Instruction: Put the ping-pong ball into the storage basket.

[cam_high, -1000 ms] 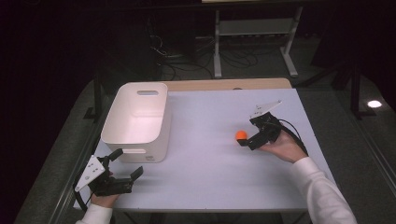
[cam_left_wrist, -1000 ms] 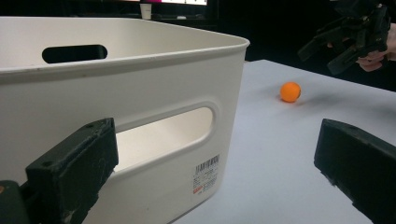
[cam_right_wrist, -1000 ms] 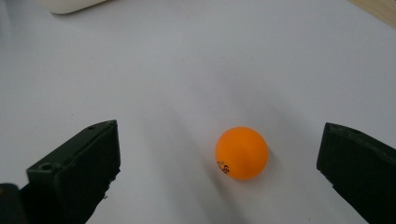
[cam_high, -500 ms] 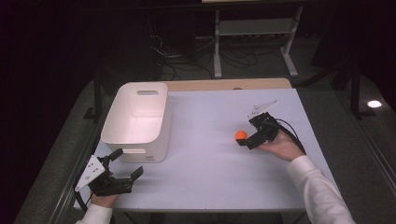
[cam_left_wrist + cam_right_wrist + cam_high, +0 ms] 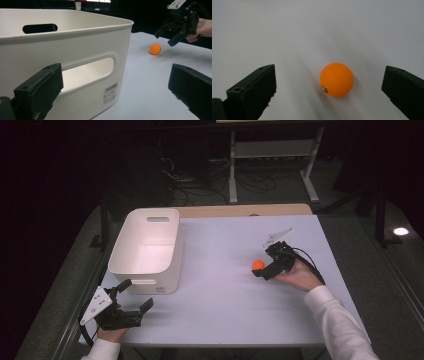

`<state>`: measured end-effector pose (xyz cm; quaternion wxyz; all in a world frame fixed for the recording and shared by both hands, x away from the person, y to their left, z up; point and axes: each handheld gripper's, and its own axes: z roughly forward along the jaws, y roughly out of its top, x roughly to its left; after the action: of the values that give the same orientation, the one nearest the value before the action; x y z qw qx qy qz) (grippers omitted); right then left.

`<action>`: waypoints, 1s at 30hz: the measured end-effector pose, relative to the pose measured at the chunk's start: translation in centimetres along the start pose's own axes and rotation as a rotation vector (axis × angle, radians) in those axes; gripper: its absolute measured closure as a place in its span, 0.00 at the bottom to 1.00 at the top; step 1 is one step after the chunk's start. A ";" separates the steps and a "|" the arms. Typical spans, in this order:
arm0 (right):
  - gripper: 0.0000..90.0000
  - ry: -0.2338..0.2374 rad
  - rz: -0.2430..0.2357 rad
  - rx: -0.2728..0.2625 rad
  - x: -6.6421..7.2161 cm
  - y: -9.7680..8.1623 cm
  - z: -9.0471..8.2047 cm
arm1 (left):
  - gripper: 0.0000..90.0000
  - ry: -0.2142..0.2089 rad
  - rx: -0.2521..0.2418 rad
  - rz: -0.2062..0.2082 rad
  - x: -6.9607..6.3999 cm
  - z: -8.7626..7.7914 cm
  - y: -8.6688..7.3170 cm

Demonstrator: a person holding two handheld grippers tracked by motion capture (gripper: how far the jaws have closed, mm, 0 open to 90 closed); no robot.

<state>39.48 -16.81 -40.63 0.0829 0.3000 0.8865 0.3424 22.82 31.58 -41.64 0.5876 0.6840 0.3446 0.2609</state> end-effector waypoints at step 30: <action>0.12 -0.005 -0.002 0.056 -1.3 -0.7 2.5 | 0.00 0.002 0.002 0.002 0.0 0.0 0.0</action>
<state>41.08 -16.62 -43.09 0.0772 0.3023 0.8957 0.3167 22.84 31.56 -41.66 0.5865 0.6847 0.3446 0.2617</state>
